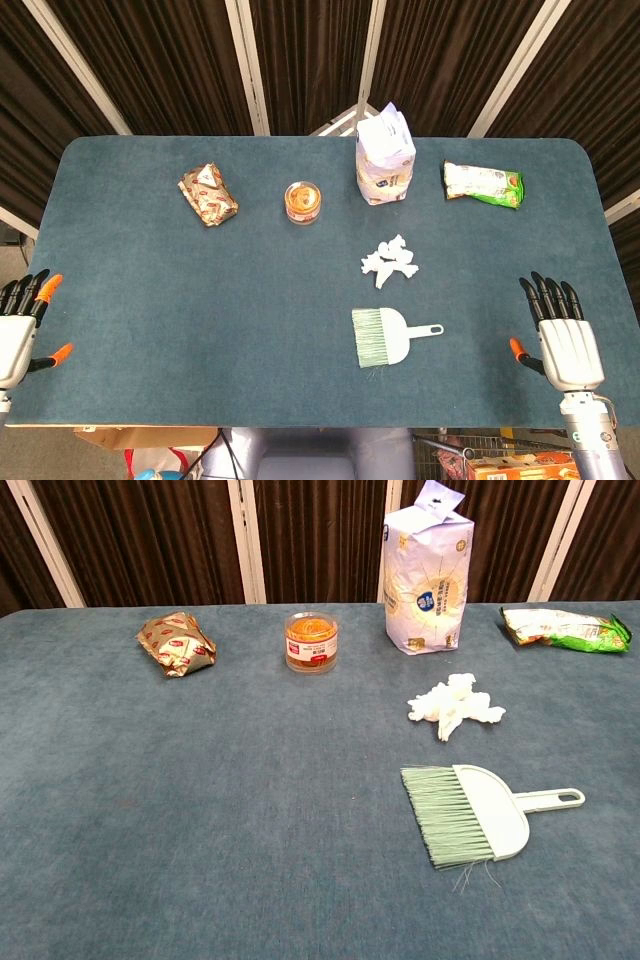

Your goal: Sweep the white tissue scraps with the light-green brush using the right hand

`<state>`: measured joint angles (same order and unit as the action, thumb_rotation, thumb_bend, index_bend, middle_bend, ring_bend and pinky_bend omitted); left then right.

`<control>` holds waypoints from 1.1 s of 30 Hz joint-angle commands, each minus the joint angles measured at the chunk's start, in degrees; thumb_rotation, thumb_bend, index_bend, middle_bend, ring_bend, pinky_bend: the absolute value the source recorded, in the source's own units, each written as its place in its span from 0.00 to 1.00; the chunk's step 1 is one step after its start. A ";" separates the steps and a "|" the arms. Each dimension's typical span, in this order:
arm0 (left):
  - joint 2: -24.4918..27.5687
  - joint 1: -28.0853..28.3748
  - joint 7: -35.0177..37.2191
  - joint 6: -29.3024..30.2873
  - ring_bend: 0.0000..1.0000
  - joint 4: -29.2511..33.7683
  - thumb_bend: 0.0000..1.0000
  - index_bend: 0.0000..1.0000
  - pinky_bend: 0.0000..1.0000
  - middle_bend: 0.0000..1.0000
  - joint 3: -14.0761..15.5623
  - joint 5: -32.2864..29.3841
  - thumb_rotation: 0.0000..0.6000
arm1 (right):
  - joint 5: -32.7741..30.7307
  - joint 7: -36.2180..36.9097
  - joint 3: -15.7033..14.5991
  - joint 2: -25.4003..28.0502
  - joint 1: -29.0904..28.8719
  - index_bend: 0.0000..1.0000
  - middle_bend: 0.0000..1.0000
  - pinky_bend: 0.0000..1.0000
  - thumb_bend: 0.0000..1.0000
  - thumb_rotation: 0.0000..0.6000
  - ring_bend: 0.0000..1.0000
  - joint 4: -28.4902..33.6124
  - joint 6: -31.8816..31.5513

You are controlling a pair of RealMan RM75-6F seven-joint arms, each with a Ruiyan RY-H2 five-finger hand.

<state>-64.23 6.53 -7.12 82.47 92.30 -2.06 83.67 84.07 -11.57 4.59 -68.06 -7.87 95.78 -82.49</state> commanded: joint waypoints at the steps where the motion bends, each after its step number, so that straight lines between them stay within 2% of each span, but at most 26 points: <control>1: 0.01 -0.02 0.04 -0.04 0.00 0.01 0.00 0.00 0.02 0.00 0.00 -0.06 1.00 | 0.14 0.11 -0.01 -0.03 -0.03 0.00 0.00 0.04 0.30 1.00 0.00 -0.01 -0.02; 14: 0.13 -0.14 0.20 0.23 0.00 0.16 0.00 0.00 0.02 0.00 -0.15 -0.22 1.00 | 0.68 0.89 -0.55 0.32 -0.49 0.00 0.00 0.04 0.30 1.00 0.00 1.11 1.22; 16: 0.13 -0.10 0.24 0.17 0.00 0.15 0.00 0.00 0.02 0.00 -0.21 -0.30 1.00 | 0.58 0.93 -0.50 0.35 -0.96 0.00 0.01 0.10 0.30 1.00 0.02 1.36 2.06; 17: 0.15 -0.10 0.22 0.18 0.00 0.16 0.00 0.00 0.02 0.00 -0.22 -0.30 1.00 | 0.63 0.83 -0.47 0.38 -1.25 0.00 0.06 0.20 0.30 1.00 0.09 1.43 2.48; 18: 0.17 -0.11 0.25 0.20 0.00 0.21 0.00 0.00 0.02 0.00 -0.23 -0.28 1.00 | 0.74 0.51 -0.40 0.39 -1.61 0.00 0.15 0.34 0.30 1.00 0.21 1.37 2.92; 19: 0.18 -0.12 0.26 0.28 0.00 0.24 0.00 0.00 0.02 0.00 -0.23 -0.22 1.00 | 0.97 -0.15 -0.21 0.29 -2.06 0.00 0.24 0.43 0.30 1.00 0.31 1.04 3.21; 20: 0.18 -0.13 0.23 0.36 0.00 0.26 0.00 0.00 0.02 0.00 -0.23 -0.13 1.00 | 1.09 -0.62 -0.03 0.08 -2.46 0.00 0.39 0.56 0.30 1.00 0.46 0.65 3.50; 21: 0.18 -0.14 0.20 0.41 0.00 0.30 0.00 0.00 0.02 0.00 -0.22 -0.07 1.00 | 1.23 -0.76 0.13 -0.22 -2.89 0.00 0.51 0.65 0.30 1.00 0.58 0.33 3.88; 23: 0.16 -0.13 0.06 0.48 0.00 0.36 0.00 0.00 0.02 0.00 -0.22 0.04 1.00 | 1.17 0.00 0.25 -0.85 -3.88 0.01 0.68 0.76 0.30 1.00 0.73 -0.08 5.41; 25: 0.07 -0.12 -0.27 0.53 0.00 0.39 0.00 0.00 0.02 0.00 -0.19 0.13 1.00 | 0.57 0.22 0.53 -1.43 -5.16 0.07 0.81 0.84 0.30 1.00 0.85 -0.45 7.52; 27: 0.01 -0.09 -0.52 0.46 0.00 0.45 0.00 0.00 0.02 0.00 -0.17 0.10 1.00 | -0.06 -0.59 0.74 -1.90 -6.25 0.19 0.91 0.91 0.30 1.00 0.94 -0.76 9.33; 29: -0.08 -0.07 -0.82 0.41 0.00 0.45 0.00 0.00 0.02 0.00 -0.16 0.05 1.00 | -1.10 -1.94 1.02 -2.37 -7.51 0.26 0.95 0.93 0.30 1.00 0.98 -0.58 11.51; 33: -0.16 -0.11 -1.10 0.41 0.00 0.54 0.00 0.00 0.02 0.00 -0.21 -0.18 1.00 | -3.93 -4.79 1.56 -3.88 -9.85 0.33 0.97 0.94 0.30 1.00 1.00 0.38 15.63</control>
<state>-64.38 6.43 -8.21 82.87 92.84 -2.26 83.50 81.42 -14.92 5.79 -71.02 -16.46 95.72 -68.52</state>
